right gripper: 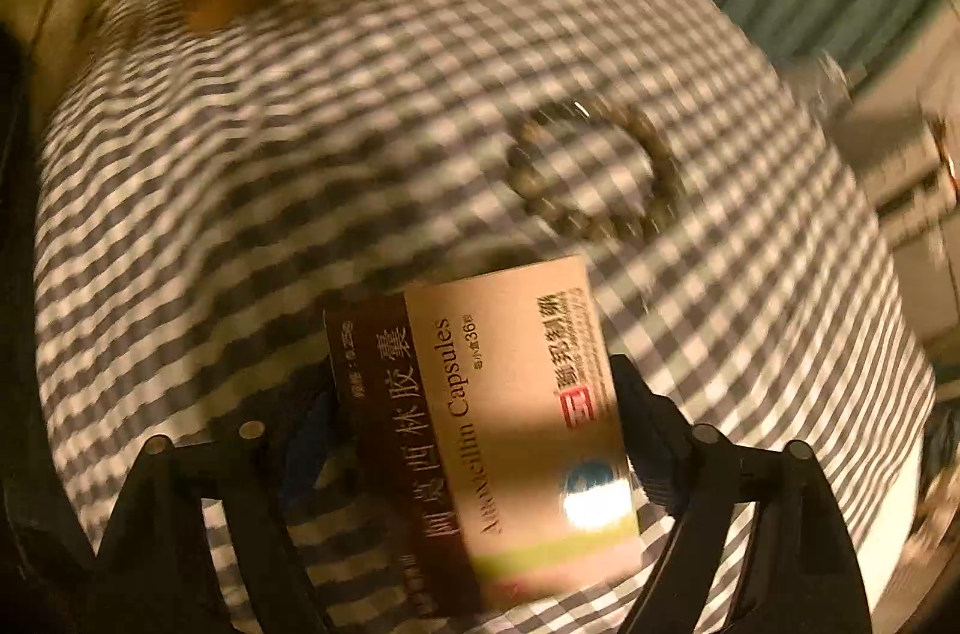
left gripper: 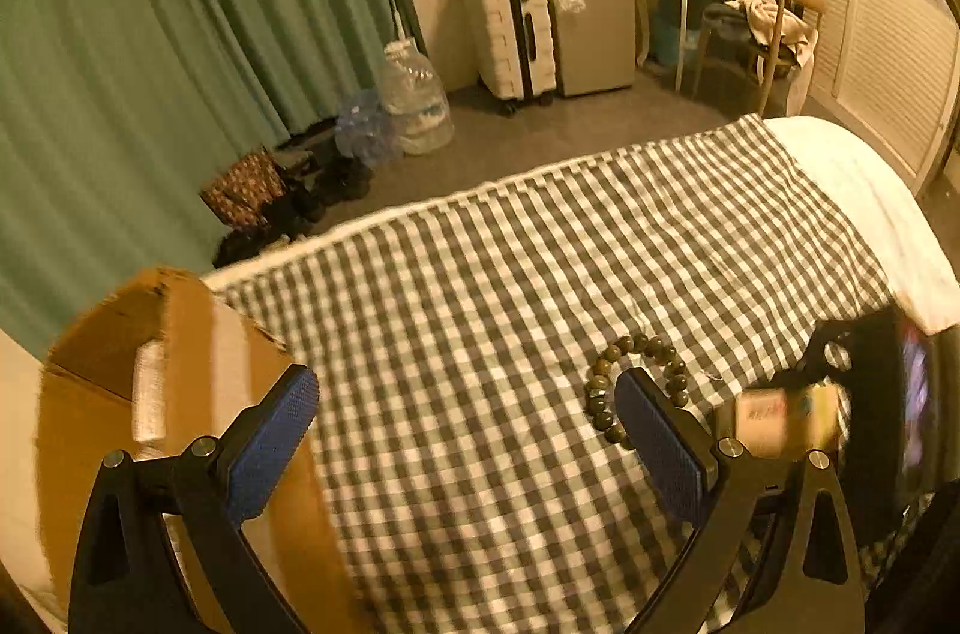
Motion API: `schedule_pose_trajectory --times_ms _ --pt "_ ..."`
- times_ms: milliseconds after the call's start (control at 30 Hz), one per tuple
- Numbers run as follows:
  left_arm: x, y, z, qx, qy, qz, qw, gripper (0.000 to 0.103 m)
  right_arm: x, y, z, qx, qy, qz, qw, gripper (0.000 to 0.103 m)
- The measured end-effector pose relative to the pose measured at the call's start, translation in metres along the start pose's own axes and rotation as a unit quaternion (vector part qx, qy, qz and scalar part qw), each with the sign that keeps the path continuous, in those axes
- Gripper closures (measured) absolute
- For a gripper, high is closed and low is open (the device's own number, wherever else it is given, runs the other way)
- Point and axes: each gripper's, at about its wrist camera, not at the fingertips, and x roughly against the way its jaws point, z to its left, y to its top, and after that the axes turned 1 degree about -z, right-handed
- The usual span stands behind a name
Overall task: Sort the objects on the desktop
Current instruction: 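Grasp the Amoxicillin box with the right tool while the left tool grasps the bead bracelet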
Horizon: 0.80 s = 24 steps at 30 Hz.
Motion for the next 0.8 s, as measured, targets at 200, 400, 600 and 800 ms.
schedule_pose_trajectory --times_ms 200,400,600,800 --pt "-0.041 0.002 -0.019 0.019 -0.02 0.024 0.9993 0.002 0.017 -0.025 -0.074 -0.17 -0.092 -0.01 0.981 0.026" --pt "-0.073 0.007 -0.042 0.028 -0.04 0.024 0.9985 0.001 0.034 -0.047 -0.113 -0.288 -0.134 -0.058 0.946 0.026" --pt "-0.103 -0.001 -0.066 0.012 -0.064 0.048 0.9967 0.002 0.048 -0.049 -0.136 -0.36 -0.178 -0.137 0.905 0.025" --pt "-0.123 -0.017 -0.08 0.015 -0.073 0.074 0.9945 0.002 0.061 -0.057 -0.15 -0.409 -0.211 -0.183 0.869 0.025"
